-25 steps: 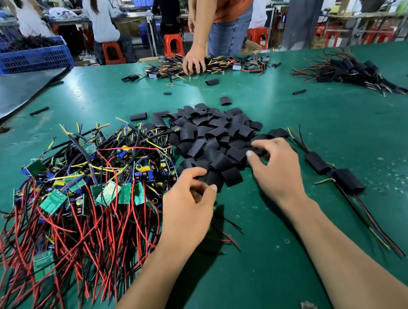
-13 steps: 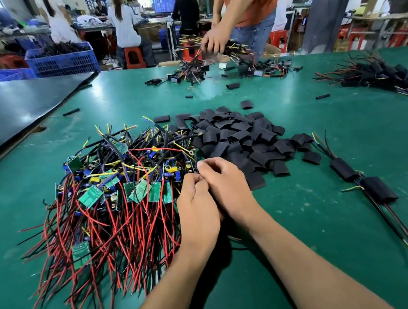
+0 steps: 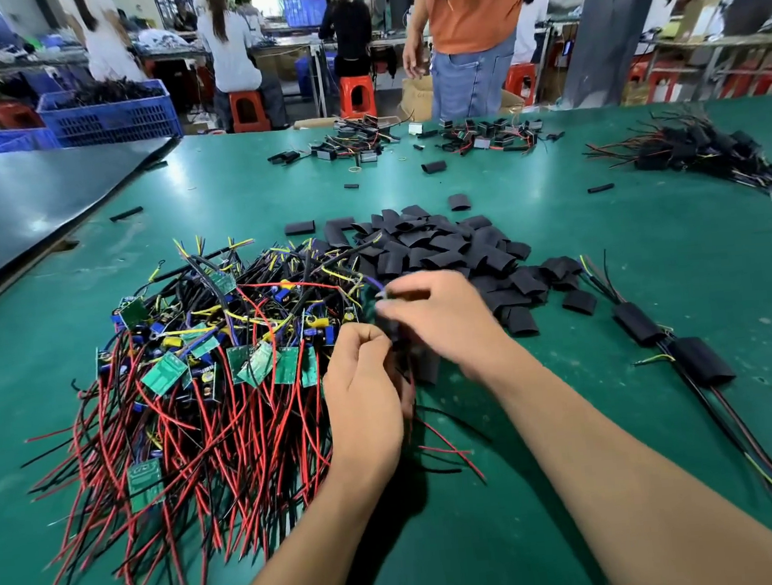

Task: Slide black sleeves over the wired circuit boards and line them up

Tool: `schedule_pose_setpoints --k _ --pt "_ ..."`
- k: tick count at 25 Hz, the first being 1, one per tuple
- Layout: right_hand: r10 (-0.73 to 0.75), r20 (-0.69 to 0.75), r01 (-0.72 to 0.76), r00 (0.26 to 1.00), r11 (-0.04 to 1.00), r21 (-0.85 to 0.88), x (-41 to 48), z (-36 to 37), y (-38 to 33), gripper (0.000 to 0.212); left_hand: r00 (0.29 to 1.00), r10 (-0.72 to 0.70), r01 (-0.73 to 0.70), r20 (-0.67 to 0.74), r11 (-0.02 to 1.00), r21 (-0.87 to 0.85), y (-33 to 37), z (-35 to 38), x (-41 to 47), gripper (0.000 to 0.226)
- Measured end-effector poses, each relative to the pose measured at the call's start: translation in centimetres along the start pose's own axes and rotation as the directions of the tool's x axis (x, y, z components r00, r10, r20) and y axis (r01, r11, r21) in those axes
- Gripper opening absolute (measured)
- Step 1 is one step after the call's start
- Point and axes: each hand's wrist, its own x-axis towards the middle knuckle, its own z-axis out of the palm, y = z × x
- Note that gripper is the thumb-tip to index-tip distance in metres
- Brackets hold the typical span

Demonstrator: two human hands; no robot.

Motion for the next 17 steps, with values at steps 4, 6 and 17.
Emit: schedule_pose_setpoints --k 4,6,17 --pt "-0.008 0.053 -0.016 0.999 0.900 0.436 -1.2 -5.0 -1.1 0.014 0.999 -0.012 0.009 0.031 0.996 0.092 0.2 -0.1 0.1 0.023" --pt "-0.036 0.190 -0.073 0.981 0.841 0.536 -2.3 -6.8 -0.6 0.024 0.996 -0.043 0.037 0.083 0.997 0.069 0.5 0.2 0.1 0.019" --pt "-0.065 0.327 -0.040 0.943 0.952 0.303 -4.7 -5.7 4.6 0.014 0.889 -0.257 0.245 0.380 0.966 0.083 0.8 0.3 -0.1 0.019"
